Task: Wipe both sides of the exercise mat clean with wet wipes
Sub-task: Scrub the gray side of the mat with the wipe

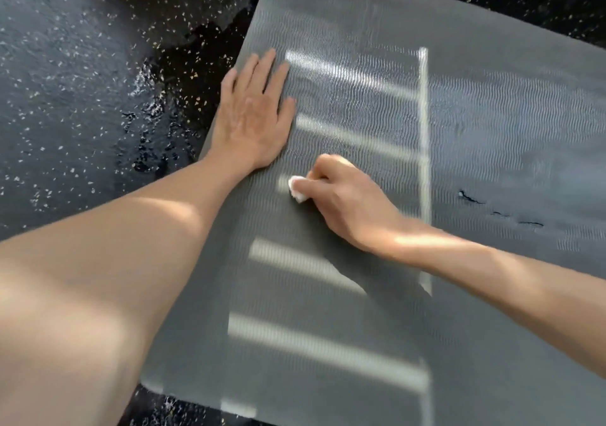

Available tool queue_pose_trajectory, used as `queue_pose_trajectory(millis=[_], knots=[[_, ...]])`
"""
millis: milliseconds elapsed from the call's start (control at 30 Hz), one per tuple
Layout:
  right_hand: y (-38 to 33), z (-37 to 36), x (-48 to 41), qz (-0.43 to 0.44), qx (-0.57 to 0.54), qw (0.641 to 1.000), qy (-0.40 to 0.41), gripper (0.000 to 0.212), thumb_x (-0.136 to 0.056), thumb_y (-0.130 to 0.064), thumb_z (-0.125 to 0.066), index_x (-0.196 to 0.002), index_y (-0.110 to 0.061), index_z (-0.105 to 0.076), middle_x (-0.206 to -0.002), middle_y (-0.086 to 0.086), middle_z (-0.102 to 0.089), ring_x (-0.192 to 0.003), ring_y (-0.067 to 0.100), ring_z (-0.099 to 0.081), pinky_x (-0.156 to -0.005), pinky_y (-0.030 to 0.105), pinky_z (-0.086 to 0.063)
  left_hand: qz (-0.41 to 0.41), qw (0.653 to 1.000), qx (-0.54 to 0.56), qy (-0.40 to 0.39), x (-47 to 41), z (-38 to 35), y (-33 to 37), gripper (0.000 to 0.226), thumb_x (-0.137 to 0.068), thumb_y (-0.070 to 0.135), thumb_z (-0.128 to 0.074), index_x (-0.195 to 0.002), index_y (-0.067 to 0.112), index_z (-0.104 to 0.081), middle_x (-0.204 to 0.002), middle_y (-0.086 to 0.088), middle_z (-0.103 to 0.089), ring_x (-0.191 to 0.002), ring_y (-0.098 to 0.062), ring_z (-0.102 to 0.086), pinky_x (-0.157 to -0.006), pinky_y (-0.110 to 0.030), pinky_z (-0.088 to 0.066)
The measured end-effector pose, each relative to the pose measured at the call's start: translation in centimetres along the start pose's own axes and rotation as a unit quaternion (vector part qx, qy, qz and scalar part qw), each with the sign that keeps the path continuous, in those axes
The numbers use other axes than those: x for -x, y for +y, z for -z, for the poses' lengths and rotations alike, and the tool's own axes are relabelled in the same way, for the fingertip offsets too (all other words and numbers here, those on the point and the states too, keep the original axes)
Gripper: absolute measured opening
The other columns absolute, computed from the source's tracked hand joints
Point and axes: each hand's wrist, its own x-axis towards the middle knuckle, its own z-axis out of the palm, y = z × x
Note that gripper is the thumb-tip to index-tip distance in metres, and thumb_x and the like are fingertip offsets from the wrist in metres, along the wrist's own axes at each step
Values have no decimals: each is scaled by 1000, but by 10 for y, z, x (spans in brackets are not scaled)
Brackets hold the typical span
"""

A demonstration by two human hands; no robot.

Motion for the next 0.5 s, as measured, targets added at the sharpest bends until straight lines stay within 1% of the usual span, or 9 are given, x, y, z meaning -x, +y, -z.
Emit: queue_pose_trajectory(millis=[67,100,167,200,233,300,367,433,500], knots=[[0,-3,-2,-19,20,1000,10,10,-93,-16,-56,-89,-19,-65,-87,1,-50,-79,23,-51,-66,34,-39,-1,1000,8,2,1,-1,-1,56,-103,35,-31,-155,16,-23,-164,-5,-16,-151,-23,-12,-121,-42,-5],[-2,-8,6,4,21,999,-34,11,-93,-22,-56,-84,-26,-61,-86,-3,-49,-80,23,-53,-68,38,-41,1,1000,8,3,1,-1,-1,55,-103,35,-32,-155,17,-25,-164,-4,-18,-150,-23,-13,-121,-43,-7],[-2,-9,13,107,34,992,-58,18,-92,-37,-56,-78,-25,-55,-82,-8,-49,-80,17,-52,-73,41,-42,0,1000,16,5,0,0,-2,55,-101,35,-35,-153,17,-29,-162,-4,-21,-149,-24,-17,-121,-43,-9],[1,-1,7,153,47,986,-56,15,-93,-34,-55,-82,-26,-60,-83,-8,-50,-80,15,-51,-72,36,-41,1,1000,23,6,1,0,-1,55,-101,35,-35,-152,17,-30,-162,-4,-23,-149,-23,-18,-121,-43,-10],[7,12,-6,158,50,984,-72,13,-95,-27,-55,-89,-22,-65,-85,-5,-52,-81,16,-50,-68,32,-38,3,1000,28,7,1,1,-1,55,-101,35,-36,-152,18,-31,-162,-4,-23,-149,-23,-18,-121,-43,-10],[32,25,-39,29,13,999,-23,13,-94,-21,-57,-95,-13,-67,-90,4,-55,-82,21,-52,-66,32,-34,9,999,33,8,1,2,-1,55,-100,35,-37,-153,19,-31,-162,-3,-23,-149,-22,-18,-121,-42,-9],[37,28,-51,-5,96,995,1,22,-91,-38,-58,-82,-18,-59,-84,-2,-53,-78,17,-51,-71,36,-38,13,999,37,5,2,3,-1,56,-100,35,-38,-153,20,-31,-162,-2,-23,-149,-21,-17,-122,-42,-9],[25,24,-38,70,53,995,-39,29,-94,-39,-54,-76,-16,-52,-77,-2,-46,-72,16,-44,-73,38,-39,14,999,45,0,1,4,-2,56,-99,36,-39,-152,20,-31,-161,-2,-24,-149,-21,-18,-122,-42,-10],[21,30,-31,137,14,987,-86,28,-99,-34,-44,-83,-15,-56,-80,-1,-42,-74,14,-39,-70,33,-38,16,999,47,-1,0,4,-3,56,-98,38,-37,-151,20,-33,-161,-2,-26,-148,-21,-19,-122,-43,-13]])
